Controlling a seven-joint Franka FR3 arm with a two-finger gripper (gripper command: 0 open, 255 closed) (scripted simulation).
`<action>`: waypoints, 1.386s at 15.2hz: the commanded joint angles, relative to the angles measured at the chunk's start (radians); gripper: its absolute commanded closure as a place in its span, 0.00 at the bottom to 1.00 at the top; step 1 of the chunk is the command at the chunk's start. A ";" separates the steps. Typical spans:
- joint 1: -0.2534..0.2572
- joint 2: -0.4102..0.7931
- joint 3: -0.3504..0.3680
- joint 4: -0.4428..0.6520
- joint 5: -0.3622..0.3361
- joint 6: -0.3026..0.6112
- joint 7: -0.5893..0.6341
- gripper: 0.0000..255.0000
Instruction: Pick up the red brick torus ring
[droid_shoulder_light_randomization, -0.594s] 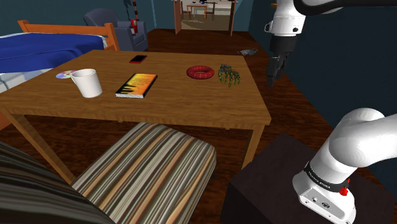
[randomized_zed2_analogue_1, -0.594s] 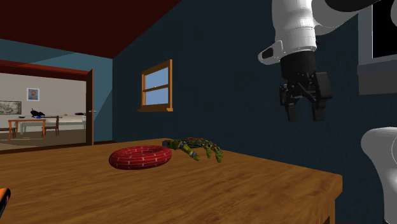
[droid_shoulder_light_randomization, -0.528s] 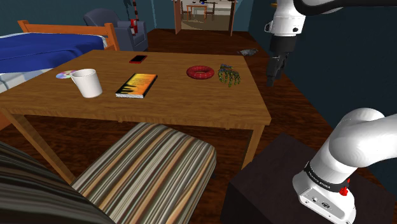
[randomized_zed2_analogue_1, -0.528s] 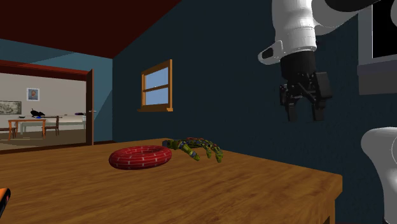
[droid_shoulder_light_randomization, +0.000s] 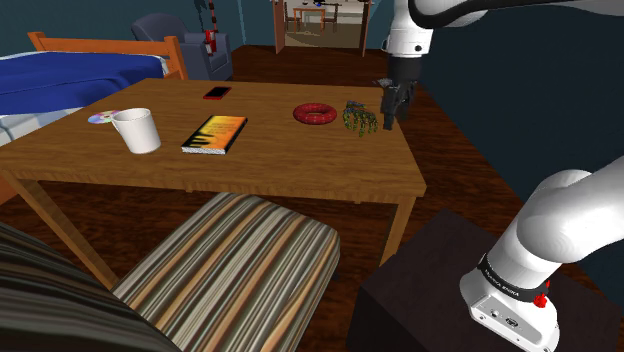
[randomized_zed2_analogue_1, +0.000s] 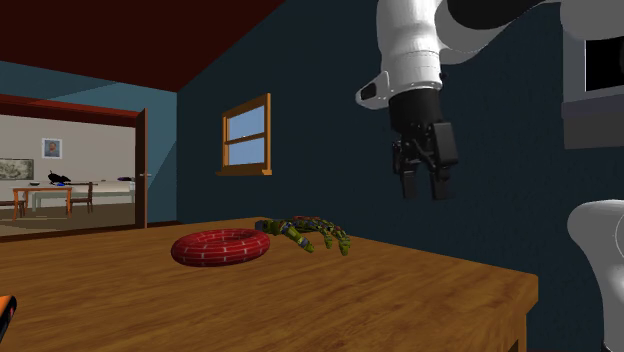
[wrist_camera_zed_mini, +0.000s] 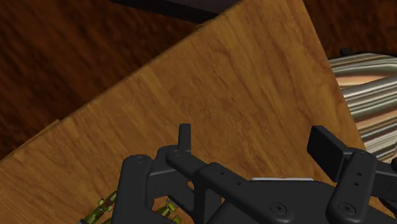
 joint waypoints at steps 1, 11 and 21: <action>-0.003 0.090 -0.002 0.063 -0.001 0.030 -0.007 0.00; 0.001 0.482 0.008 0.416 -0.002 0.083 -0.009 0.00; 0.019 0.925 0.017 0.973 -0.015 -0.015 0.001 0.00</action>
